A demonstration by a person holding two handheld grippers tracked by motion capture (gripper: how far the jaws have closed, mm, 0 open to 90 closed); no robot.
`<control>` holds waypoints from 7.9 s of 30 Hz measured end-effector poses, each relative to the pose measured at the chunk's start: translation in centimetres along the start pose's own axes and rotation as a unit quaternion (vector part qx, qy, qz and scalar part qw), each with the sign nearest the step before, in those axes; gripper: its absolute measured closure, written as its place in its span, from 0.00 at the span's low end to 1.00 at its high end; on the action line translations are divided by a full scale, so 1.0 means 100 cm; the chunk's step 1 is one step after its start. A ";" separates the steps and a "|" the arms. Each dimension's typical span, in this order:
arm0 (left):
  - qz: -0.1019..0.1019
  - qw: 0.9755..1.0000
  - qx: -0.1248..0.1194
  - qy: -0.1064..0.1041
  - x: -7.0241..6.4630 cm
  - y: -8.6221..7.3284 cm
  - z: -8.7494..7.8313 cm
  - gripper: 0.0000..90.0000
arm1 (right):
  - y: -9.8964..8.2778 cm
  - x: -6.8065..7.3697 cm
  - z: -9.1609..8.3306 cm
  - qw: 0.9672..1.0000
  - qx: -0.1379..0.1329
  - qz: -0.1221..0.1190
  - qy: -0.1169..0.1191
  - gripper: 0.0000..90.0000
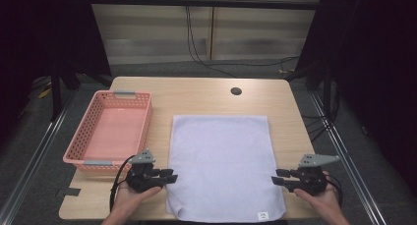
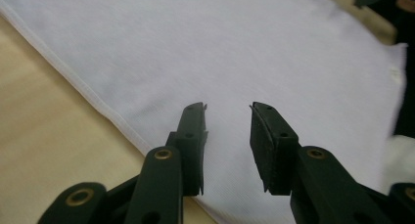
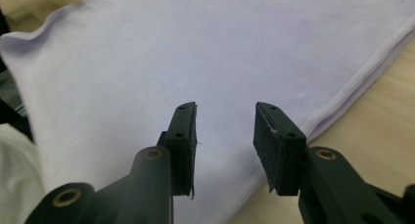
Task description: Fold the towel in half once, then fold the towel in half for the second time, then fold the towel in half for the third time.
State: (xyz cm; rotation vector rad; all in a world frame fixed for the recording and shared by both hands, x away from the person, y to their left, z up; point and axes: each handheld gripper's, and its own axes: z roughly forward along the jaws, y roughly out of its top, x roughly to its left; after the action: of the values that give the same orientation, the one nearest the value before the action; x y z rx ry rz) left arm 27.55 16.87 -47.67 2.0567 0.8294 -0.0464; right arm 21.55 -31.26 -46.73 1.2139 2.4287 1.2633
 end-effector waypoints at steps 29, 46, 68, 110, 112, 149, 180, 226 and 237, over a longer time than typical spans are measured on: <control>0.044 0.996 0.072 0.034 -0.011 -0.004 0.031 0.96 | 0.002 -0.011 0.039 0.995 0.080 -0.049 -0.031 0.88; 0.035 0.998 0.046 -0.002 -0.029 0.004 0.011 0.72 | -0.009 0.006 0.009 0.997 0.069 -0.035 0.012 0.72; -0.016 0.996 0.019 0.090 0.063 0.054 0.059 0.45 | 0.048 -0.102 0.062 0.997 0.036 0.017 -0.065 0.54; 0.022 0.988 -0.119 0.093 0.068 0.161 0.018 0.94 | 0.155 -0.130 0.014 0.992 -0.112 0.037 -0.052 0.93; 0.035 0.988 -0.116 0.091 0.063 0.154 0.012 0.94 | 0.147 -0.124 0.007 0.990 -0.130 0.036 -0.037 0.93; 0.062 0.998 0.012 -0.028 -0.027 -0.026 -0.022 0.85 | -0.035 0.008 -0.040 0.998 0.014 -0.037 0.057 0.76; 0.032 0.998 0.043 0.018 0.000 0.018 0.052 0.64 | -0.007 -0.036 0.017 0.990 0.058 -0.002 -0.125 0.88; -0.021 0.998 0.011 0.055 0.043 0.058 0.045 0.38 | 0.076 0.165 0.196 0.968 0.075 -0.217 0.104 0.32; -0.046 0.995 0.007 0.090 0.054 0.058 0.055 0.36 | 0.079 0.156 0.194 0.966 0.066 -0.238 0.074 0.73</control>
State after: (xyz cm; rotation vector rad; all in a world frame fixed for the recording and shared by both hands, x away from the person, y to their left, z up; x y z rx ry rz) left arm 36.54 13.43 -48.50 2.0573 1.0366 0.0835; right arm 24.83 -5.52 -49.74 0.5113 2.7185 1.0896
